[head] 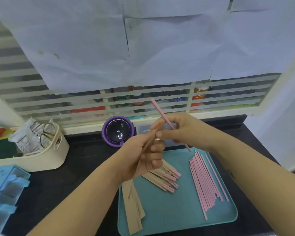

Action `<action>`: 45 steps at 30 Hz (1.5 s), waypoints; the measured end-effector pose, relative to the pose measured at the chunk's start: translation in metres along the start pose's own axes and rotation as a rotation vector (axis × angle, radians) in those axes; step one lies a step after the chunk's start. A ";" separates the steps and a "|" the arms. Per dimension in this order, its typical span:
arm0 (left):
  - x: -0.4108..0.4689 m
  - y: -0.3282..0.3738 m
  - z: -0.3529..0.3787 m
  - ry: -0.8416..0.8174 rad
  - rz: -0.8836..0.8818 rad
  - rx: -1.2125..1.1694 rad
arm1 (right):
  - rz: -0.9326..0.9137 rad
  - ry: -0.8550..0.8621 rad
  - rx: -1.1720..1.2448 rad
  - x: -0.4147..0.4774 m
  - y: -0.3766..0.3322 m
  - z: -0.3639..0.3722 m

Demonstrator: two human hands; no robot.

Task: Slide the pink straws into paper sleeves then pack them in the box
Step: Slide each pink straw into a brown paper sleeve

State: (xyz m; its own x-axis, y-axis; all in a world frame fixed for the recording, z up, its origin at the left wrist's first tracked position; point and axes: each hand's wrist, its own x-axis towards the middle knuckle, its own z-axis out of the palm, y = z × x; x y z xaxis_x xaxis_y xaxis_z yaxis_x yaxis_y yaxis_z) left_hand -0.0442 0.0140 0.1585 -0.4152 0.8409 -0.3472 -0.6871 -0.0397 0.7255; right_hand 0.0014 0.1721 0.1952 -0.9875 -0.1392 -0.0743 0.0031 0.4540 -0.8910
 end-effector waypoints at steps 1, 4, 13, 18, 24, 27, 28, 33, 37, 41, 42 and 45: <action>0.001 -0.001 -0.001 0.038 -0.004 0.066 | 0.008 -0.010 -0.019 0.000 -0.001 -0.002; 0.005 -0.002 -0.010 0.184 0.016 0.362 | 0.015 0.018 -0.111 0.003 0.002 -0.005; 0.001 0.010 -0.007 0.573 0.269 1.311 | 0.115 0.195 -0.225 0.001 0.021 -0.006; 0.009 -0.001 0.002 0.496 0.436 1.221 | 0.125 0.259 -0.104 0.002 0.026 0.005; 0.006 -0.002 0.010 0.443 0.421 0.887 | 0.151 0.572 0.509 -0.004 0.027 -0.005; 0.003 -0.002 0.008 0.415 0.423 0.883 | 0.129 0.613 0.652 -0.007 0.022 -0.017; 0.002 -0.002 0.007 0.413 0.427 0.891 | 0.112 0.608 0.640 -0.007 0.020 -0.020; 0.002 -0.005 0.006 0.419 0.400 0.892 | 0.043 0.565 0.393 -0.012 0.012 -0.020; 0.002 -0.005 0.007 0.414 0.363 0.823 | 0.015 0.508 0.264 -0.020 0.009 -0.017; 0.002 -0.005 0.004 0.424 0.339 0.821 | 0.021 0.522 0.192 -0.024 0.014 -0.020; 0.002 -0.005 0.003 0.431 0.330 0.826 | 0.026 0.521 0.199 -0.025 0.015 -0.020; 0.001 -0.005 0.002 0.437 0.306 0.816 | 0.043 0.504 0.211 -0.026 0.020 -0.020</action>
State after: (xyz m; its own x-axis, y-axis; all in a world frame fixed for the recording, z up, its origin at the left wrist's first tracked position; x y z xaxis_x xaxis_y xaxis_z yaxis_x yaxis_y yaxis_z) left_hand -0.0405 0.0163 0.1559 -0.8049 0.5754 -0.1452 0.0436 0.3013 0.9525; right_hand 0.0244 0.2025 0.1880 -0.9390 0.3378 0.0652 0.0253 0.2567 -0.9662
